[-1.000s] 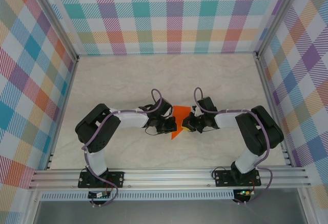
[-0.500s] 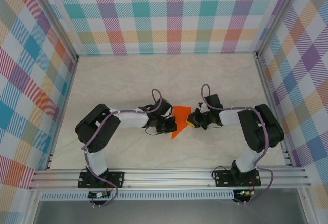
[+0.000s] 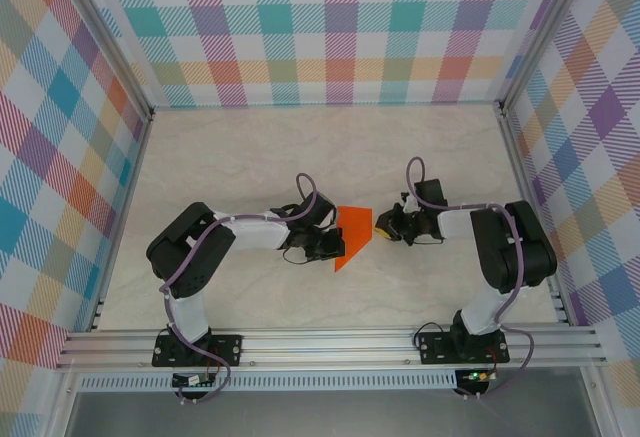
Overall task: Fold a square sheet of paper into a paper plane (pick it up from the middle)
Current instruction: Third fold the triangle at the center of the table.
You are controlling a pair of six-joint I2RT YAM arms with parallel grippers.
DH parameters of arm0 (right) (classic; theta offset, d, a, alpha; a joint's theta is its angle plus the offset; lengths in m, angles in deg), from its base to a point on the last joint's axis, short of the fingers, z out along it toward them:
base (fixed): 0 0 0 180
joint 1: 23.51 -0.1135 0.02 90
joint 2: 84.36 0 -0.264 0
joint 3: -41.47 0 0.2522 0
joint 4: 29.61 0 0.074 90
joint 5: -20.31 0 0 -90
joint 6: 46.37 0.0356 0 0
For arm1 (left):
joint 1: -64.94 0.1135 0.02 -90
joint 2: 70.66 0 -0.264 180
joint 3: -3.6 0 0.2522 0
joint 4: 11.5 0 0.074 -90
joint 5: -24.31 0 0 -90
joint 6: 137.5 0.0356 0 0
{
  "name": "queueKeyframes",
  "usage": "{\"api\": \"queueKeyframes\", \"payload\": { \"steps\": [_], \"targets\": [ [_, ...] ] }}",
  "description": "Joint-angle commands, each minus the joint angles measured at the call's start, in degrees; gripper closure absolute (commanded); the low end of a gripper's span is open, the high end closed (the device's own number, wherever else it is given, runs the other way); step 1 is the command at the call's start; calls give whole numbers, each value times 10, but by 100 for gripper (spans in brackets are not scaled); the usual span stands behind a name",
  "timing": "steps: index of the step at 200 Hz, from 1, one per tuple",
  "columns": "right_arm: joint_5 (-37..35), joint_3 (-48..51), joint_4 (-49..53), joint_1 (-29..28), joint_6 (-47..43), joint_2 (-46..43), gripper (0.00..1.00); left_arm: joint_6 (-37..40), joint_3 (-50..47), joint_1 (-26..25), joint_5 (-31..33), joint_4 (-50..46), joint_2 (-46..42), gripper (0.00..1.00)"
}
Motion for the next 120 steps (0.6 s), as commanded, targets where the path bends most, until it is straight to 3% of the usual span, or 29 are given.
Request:
{"api": "queueKeyframes", "payload": {
  "steps": [1,55,120],
  "targets": [
    [-11,-3,7,6,-10,-44,90,5,-26,6,35,-64,19,95],
    [16,16,-2,-67,30,-70,92,1,-17,6,30,-60,19,95],
    [-28,43,-16,-166,78,-68,94,-3,-15,6,32,-58,15,94]
  ]
}}
